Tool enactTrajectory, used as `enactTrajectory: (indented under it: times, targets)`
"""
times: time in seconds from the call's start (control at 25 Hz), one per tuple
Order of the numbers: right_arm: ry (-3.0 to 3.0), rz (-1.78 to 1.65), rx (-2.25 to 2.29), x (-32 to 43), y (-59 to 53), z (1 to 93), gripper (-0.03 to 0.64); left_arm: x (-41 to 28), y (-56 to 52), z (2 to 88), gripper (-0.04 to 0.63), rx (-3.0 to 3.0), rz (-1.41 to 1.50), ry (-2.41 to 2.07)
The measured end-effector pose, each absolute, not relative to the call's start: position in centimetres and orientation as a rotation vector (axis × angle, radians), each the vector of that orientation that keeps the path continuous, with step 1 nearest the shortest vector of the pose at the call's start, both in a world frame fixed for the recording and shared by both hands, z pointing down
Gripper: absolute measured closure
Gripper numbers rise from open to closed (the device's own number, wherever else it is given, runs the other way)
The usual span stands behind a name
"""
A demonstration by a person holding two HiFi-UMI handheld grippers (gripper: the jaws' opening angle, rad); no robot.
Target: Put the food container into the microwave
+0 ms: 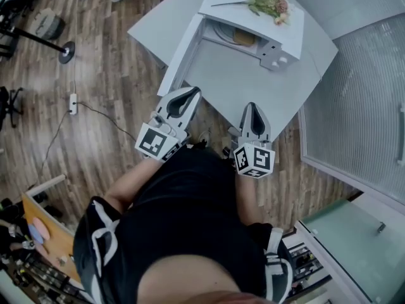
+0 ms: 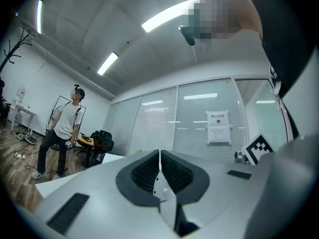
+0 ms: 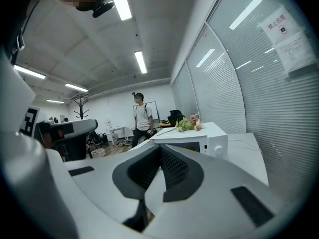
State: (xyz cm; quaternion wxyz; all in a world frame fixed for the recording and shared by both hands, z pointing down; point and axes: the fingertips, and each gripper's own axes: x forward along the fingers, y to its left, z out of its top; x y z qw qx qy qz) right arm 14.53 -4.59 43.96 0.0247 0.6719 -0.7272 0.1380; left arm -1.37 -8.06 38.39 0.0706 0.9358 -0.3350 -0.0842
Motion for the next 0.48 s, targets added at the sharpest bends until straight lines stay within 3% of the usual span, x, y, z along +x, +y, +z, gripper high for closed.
enactTrajectory:
  times: [0.48]
  targets:
    - [-2.226, 0.427, 2.111, 13.85, -3.8, 43.95, 0.592, -2.43, -7.49, 38.5, 0.563, 2.79, -0.268, -0.985]
